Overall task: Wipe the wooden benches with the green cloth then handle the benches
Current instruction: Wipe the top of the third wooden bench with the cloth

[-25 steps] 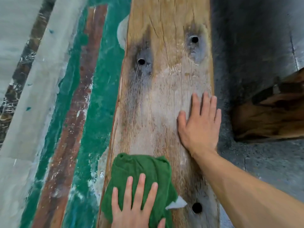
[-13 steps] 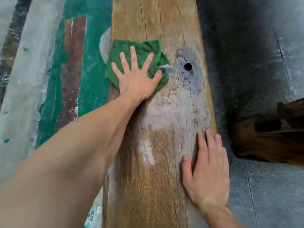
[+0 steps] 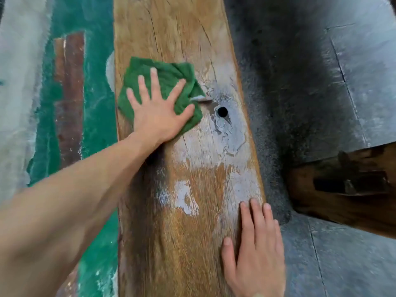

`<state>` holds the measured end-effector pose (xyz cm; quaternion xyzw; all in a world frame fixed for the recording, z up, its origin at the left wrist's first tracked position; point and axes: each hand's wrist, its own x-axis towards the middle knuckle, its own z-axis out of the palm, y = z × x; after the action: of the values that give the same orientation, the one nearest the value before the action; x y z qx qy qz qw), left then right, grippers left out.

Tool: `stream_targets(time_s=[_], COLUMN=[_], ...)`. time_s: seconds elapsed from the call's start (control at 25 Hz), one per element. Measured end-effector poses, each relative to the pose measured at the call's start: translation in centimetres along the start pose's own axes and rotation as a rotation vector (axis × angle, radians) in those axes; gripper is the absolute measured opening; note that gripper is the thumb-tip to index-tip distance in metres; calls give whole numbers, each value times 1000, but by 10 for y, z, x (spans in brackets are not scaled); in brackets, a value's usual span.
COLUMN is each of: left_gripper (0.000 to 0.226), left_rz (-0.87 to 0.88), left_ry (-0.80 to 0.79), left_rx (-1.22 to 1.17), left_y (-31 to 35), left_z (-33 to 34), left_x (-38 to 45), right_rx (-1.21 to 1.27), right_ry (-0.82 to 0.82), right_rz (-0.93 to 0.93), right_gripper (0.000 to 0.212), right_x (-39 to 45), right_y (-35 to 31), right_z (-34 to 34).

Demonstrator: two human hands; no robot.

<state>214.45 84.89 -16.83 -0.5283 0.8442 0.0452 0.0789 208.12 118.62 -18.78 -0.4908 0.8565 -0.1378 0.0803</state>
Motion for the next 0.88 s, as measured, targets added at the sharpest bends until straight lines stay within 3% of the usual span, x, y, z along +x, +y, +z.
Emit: stream_targets(time_s=[0.08,0.16,0.24,0.32,0.4,0.48,0.56,0.64,0.72,0.88], left_gripper=[75,71,71,70,75,82,79,74,69,70], left_rz=[87,408,691,710,535,206,92,270,520,774], left_ry=[-6,-32,-36,-38,3,7,-24,-22,-10,-63], left_rx=[31,99,128,133,160,87,12,45,120,132], left_y=[61,92,59,0,-29,-5,53,107,120,33], left_z=[-1,7,19,18,11,-3,-11,-2,10,28], left_x=[34,-22,-112,-154,-100,-11,46,34,-39,-226], right_rx=[-4,2,24,50,49,26,24,36,90,230], right_ry=[24,22,28,33,8,-43,-58,-52,-10,78], right_rz=[-7,-6,5,-3,-5,-6,-13,-14,-6,27], right_gripper=[73,73,74,76,79,84,86,87,84,76], right_x=[0,1,1,-2,1,2,3,4,2,0], right_y=[0,1,1,-1,-1,0,0,1,3,4], right_z=[2,2,2,2,0,-2,-4,-3,-6,-8])
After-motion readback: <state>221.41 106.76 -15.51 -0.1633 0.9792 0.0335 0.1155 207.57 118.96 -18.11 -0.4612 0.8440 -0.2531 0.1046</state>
